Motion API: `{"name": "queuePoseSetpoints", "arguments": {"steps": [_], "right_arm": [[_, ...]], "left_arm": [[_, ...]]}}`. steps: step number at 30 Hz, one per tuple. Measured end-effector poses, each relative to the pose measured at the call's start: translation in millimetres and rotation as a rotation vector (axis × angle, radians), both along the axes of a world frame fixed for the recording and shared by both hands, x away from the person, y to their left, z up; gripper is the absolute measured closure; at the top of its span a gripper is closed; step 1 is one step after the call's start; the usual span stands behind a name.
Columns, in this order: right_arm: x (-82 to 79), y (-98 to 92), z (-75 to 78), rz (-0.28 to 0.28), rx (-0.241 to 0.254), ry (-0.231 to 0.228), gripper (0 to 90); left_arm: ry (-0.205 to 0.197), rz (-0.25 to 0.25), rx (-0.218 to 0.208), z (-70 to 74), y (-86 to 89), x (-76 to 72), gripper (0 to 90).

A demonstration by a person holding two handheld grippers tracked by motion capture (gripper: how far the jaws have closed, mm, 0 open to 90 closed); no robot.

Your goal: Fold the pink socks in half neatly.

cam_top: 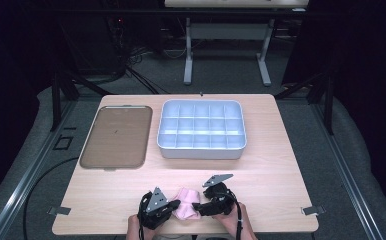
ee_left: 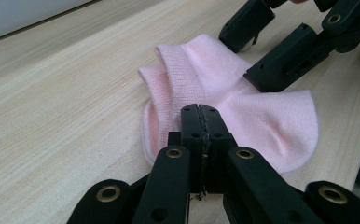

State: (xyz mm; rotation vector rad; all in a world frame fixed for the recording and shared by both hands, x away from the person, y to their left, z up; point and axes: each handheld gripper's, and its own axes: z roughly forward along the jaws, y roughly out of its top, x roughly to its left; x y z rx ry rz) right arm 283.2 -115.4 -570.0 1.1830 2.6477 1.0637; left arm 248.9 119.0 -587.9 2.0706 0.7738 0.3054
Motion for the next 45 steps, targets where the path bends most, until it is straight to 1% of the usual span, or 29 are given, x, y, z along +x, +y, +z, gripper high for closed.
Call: {"name": "queuePoseSetpoints", "arguments": {"steps": [1, 2, 4, 5, 6, 7, 8, 9, 12, 13, 14, 15, 17, 18, 20, 21, 25, 26, 29, 31, 34, 35, 38, 39, 40, 41, 42, 43, 45], "right_arm": [[-0.7, 0.7, 0.5, -0.003, 0.000, 0.006, 42.9], [-1.1, 0.9, 0.8, -0.002, -0.011, 0.016, 44.8], [-2.8, 2.9, 0.2, -0.026, 0.007, 0.023, 52.2], [-3.0, 2.5, 0.4, -0.025, 0.001, 0.028, 55.5], [-3.3, 2.8, 0.0, -0.026, 0.009, 0.033, 58.6], [-3.2, 2.5, 0.0, -0.018, 0.007, 0.040, 61.6], [-3.5, 3.1, -0.6, -0.021, 0.023, 0.048, 65.2], [-3.2, 2.9, -1.2, -0.021, 0.027, 0.058, 69.1], [-1.5, 0.0, -4.1, -0.015, 0.078, 0.104, 77.5], [-0.9, -1.7, -4.8, -0.014, 0.081, 0.108, 80.0], [-1.5, -2.4, -6.3, -0.020, 0.107, 0.109, 81.3], [-1.9, -3.5, -7.1, -0.021, 0.117, 0.106, 82.0], [-2.8, -5.3, -7.8, -0.030, 0.135, 0.107, 82.9], [-3.4, -5.9, -7.8, -0.035, 0.140, 0.102, 83.1], [-3.9, -8.2, -7.1, -0.035, 0.143, 0.103, 83.2], [-4.3, -9.0, -7.0, -0.039, 0.160, 0.102, 83.2], [-6.7, -15.0, 0.1, -0.043, 0.169, 0.097, 83.1], [-7.4, -15.7, 1.8, -0.050, 0.178, 0.095, 83.1], [-8.1, -19.3, 6.7, -0.049, 0.179, 0.094, 83.1], [-9.1, -21.3, 10.2, -0.052, 0.191, 0.091, 83.1], [-10.0, -23.9, 15.0, -0.047, 0.189, 0.085, 83.0], [-10.6, -23.5, 16.3, -0.052, 0.197, 0.082, 83.0], [-11.0, -22.9, 19.7, -0.044, 0.199, 0.073, 83.0], [-10.8, -22.0, 20.1, -0.041, 0.205, 0.070, 83.0], [-11.0, -19.9, 19.7, -0.044, 0.221, 0.069, 82.9], [-10.4, -18.4, 19.3, -0.035, 0.218, 0.064, 82.9], [-10.3, -15.3, 18.0, -0.032, 0.233, 0.063, 82.9], [-10.2, -13.7, 17.3, -0.025, 0.234, 0.064, 83.0], [-11.4, -8.0, 14.0, -0.026, 0.259, 0.051, 83.0]], "left_arm": [[-0.002, 0.000, -0.001, -0.2, 0.1, 0.1, 89.6], [-0.003, 0.000, 0.003, -0.1, -0.2, -0.2, 89.5], [-0.010, 0.006, 0.005, -0.4, -0.5, -0.5, 89.6], [-0.007, 0.000, 0.002, -0.5, -0.2, -0.3, 89.6], [-0.008, 0.000, 0.003, -0.6, -0.3, -0.4, 89.6], [-0.012, 0.006, 0.006, -0.6, -0.6, -0.6, 89.6], [-0.011, 0.006, 0.006, -0.6, -0.6, -0.6, 89.6], [-0.007, 0.000, 0.003, -0.6, -0.3, -0.2, 89.6], [-0.006, 0.005, -0.002, -0.8, -0.4, -0.3, 89.6], [-0.006, 0.006, -0.001, -0.7, -0.5, -0.4, 89.6], [-0.006, 0.007, -0.001, -0.6, -0.6, -0.5, 89.6], [-0.008, 0.015, -0.001, -0.6, -1.2, -0.8, 89.6], [0.004, 0.010, -0.005, -0.2, -1.1, -0.2, 89.6], [0.003, 0.009, -0.002, 0.1, -1.1, 0.7, 89.6], [0.017, 0.012, -0.012, 0.2, -2.3, 1.7, 89.6], [0.021, 0.008, -0.011, 0.5, -2.8, 2.6, 89.6], [0.027, 0.016, -0.011, 1.0, -9.6, 3.7, 89.6], [0.029, 0.013, -0.007, 1.4, -10.7, 4.1, 89.5], [0.031, 0.006, -0.002, 1.9, -16.1, 5.1, 89.5], [0.033, 0.000, -0.006, 1.7, -19.8, 5.8, 89.5], [0.035, -0.003, -0.006, 1.9, -26.2, 6.8, 89.5], [0.033, -0.007, -0.005, 1.7, -27.9, 7.4, 89.5], [0.032, -0.012, -0.010, 0.9, -31.3, 9.2, 89.6], [0.037, -0.012, -0.011, 1.0, -31.7, 9.5, 89.6], [0.037, -0.010, -0.014, 0.7, -32.0, 9.8, 89.6], [0.039, -0.015, -0.013, 0.8, -31.7, 10.3, 89.6], [0.039, -0.015, -0.013, 0.8, -31.7, 10.4, 89.6], [0.040, -0.015, -0.013, 0.7, -31.6, 10.3, 89.6], [0.039, -0.018, -0.013, 0.7, -31.0, 10.6, 89.6]]}}
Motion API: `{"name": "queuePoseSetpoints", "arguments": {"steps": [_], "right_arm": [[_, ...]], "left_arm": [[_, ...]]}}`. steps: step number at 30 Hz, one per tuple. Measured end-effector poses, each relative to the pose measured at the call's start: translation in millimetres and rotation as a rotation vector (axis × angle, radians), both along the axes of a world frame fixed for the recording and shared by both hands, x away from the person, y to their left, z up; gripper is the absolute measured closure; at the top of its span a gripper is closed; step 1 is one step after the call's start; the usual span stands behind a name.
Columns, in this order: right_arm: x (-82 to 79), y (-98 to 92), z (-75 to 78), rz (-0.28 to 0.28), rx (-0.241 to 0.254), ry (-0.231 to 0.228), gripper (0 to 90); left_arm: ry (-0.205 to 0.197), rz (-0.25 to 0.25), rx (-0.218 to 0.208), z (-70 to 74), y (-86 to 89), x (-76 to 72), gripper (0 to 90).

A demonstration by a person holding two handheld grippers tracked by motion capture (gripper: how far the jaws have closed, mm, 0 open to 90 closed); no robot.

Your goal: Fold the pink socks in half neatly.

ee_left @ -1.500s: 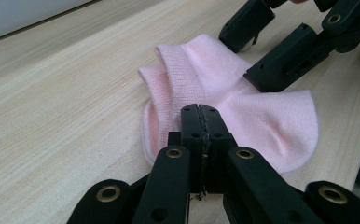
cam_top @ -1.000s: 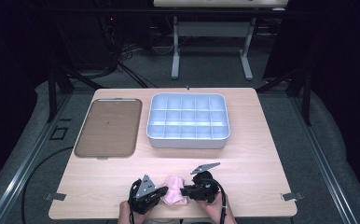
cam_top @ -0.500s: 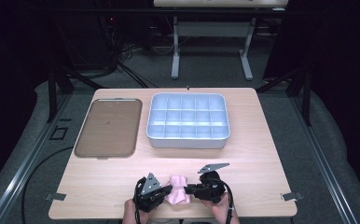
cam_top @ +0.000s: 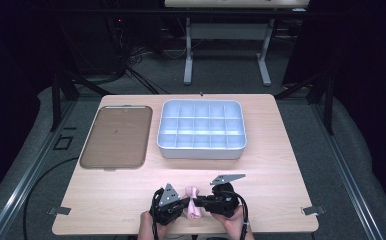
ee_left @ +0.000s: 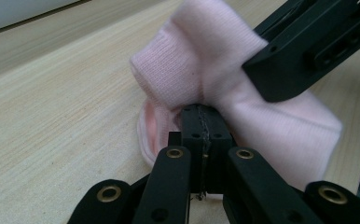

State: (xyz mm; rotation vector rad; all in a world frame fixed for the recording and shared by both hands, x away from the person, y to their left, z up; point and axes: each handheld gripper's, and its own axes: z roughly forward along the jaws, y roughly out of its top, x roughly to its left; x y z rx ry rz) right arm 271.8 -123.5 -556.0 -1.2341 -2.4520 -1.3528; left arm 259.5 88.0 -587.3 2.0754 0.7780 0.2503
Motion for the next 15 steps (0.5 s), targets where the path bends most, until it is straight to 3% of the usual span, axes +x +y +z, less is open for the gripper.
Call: {"name": "queuePoseSetpoints", "arguments": {"steps": [9, 15], "right_arm": [[-1.7, -9.5, -2.8, -0.021, -0.001, -0.006, 83.0], [-4.9, -14.2, -2.0, -0.028, -0.013, -0.010, 83.0]], "left_arm": [[0.031, -0.011, -0.065, 1.5, 7.2, 2.1, 86.1], [0.015, 0.012, -0.066, 5.1, 18.5, -4.0, 83.8]]}}
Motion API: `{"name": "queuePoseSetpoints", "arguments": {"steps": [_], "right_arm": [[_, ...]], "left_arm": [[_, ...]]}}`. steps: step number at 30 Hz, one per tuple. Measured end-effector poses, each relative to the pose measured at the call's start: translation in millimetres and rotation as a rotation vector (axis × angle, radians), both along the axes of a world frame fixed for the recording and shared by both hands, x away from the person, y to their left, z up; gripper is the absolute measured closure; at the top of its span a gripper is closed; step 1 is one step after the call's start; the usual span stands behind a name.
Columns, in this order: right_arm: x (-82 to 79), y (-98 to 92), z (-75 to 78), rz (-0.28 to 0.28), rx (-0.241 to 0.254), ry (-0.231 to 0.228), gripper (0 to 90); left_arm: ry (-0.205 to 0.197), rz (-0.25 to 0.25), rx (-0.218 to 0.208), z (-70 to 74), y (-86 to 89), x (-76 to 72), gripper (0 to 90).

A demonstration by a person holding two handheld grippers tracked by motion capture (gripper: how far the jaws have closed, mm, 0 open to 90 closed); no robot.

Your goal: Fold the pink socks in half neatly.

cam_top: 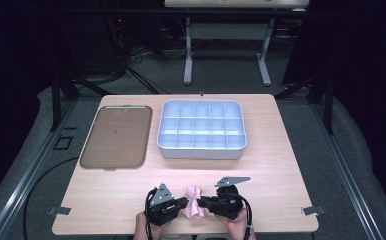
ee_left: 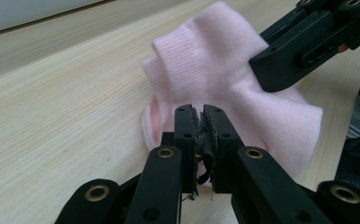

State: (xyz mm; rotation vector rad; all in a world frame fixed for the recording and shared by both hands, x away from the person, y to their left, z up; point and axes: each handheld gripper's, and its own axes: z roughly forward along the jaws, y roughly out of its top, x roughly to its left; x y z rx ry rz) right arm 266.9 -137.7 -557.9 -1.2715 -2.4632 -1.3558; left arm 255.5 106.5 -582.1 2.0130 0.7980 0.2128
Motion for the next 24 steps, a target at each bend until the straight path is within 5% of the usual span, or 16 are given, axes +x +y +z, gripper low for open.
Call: {"name": "queuePoseSetpoints", "arguments": {"steps": [7, 24], "right_arm": [[-0.7, 0.2, 1.3, 0.005, -0.001, -0.004, 82.9], [11.0, 31.8, -0.1, 0.060, -0.070, -0.001, 81.8]], "left_arm": [[0.022, 0.011, 0.054, -5.4, 0.0, 3.7, 86.2], [0.046, 0.002, 0.053, -6.9, -1.5, 7.1, 88.3]]}}
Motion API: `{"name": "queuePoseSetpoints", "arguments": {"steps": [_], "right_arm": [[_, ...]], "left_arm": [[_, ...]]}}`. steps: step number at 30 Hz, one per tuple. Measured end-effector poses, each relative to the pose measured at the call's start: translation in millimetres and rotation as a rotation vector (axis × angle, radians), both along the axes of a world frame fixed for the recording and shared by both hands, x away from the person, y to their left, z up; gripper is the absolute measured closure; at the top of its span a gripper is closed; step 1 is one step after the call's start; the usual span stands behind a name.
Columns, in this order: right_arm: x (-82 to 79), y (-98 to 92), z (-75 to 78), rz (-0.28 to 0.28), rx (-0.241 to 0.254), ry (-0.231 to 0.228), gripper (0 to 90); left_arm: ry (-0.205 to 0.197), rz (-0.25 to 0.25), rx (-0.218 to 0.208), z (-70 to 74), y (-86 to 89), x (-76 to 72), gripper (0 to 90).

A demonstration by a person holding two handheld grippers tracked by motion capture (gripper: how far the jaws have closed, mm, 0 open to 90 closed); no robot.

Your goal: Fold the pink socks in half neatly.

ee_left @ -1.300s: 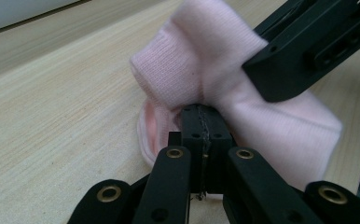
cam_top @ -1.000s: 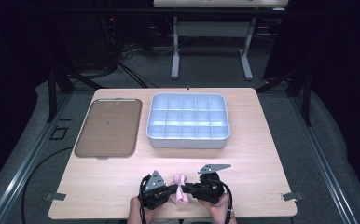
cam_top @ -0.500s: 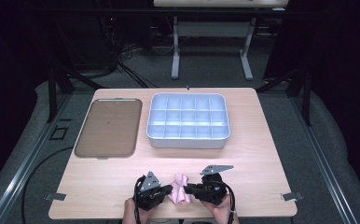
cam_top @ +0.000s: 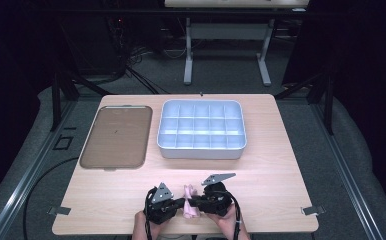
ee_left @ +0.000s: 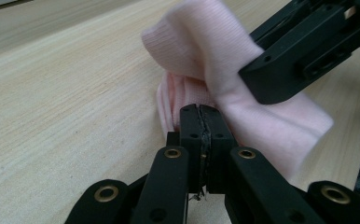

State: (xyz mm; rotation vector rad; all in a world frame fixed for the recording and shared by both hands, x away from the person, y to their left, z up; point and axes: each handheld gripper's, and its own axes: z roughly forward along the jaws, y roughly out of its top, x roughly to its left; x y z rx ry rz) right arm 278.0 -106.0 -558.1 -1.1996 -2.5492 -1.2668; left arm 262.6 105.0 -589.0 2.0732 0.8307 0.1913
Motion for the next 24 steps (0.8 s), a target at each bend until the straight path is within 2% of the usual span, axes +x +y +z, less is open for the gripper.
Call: {"name": "queuePoseSetpoints", "arguments": {"steps": [4, 6, 8, 9, 10, 12, 14, 18, 20, 22, 23, 24], "right_arm": [[-0.3, 5.6, -2.3, 0.003, -0.033, -0.003, 81.6], [-0.5, 8.0, -3.7, 0.007, -0.058, -0.006, 81.6], [-1.0, 11.6, -5.3, 0.006, -0.080, -0.014, 81.6], [-1.7, 13.9, -6.1, 0.001, -0.076, -0.017, 81.5], [-1.5, 15.1, -5.6, 0.012, -0.100, -0.027, 81.6], [-2.1, 18.4, -5.8, 0.006, -0.109, -0.037, 81.6], [-2.6, 20.2, -5.2, 0.010, -0.126, -0.043, 81.5], [-2.2, 20.9, -5.0, 0.020, -0.136, -0.042, 81.6], [-2.7, 21.2, -4.7, 0.021, -0.142, -0.042, 81.6], [-3.4, 21.7, -5.5, 0.015, -0.135, -0.047, 81.6], [-3.5, 21.4, -5.4, 0.018, -0.136, -0.044, 81.6], [-3.5, 21.1, -6.0, 0.015, -0.135, -0.048, 81.6]], "left_arm": [[0.018, -0.014, -0.011, 0.6, 6.3, 1.1, 87.6], [0.029, -0.002, -0.014, 2.1, 12.4, 0.4, 86.8], [0.016, 0.022, -0.023, 4.1, 19.4, -0.5, 86.4], [0.007, 0.030, -0.023, 6.4, 23.4, -0.7, 86.3], [0.005, 0.041, -0.032, 9.5, 26.6, -1.3, 86.4], [-0.019, 0.045, -0.043, 18.6, 30.7, -2.2, 86.0], [-0.035, 0.028, -0.057, 29.5, 29.0, -2.5, 85.7], [-0.060, -0.055, -0.058, 46.1, 13.0, 3.7, 85.5], [-0.062, -0.093, -0.035, 47.4, 1.9, 9.6, 85.5], [-0.038, -0.128, 0.004, 43.2, -7.5, 17.5, 85.0], [-0.035, -0.132, 0.027, 39.7, -10.8, 21.0, 84.8], [-0.029, -0.127, 0.030, 36.9, -12.2, 22.9, 85.1]]}}
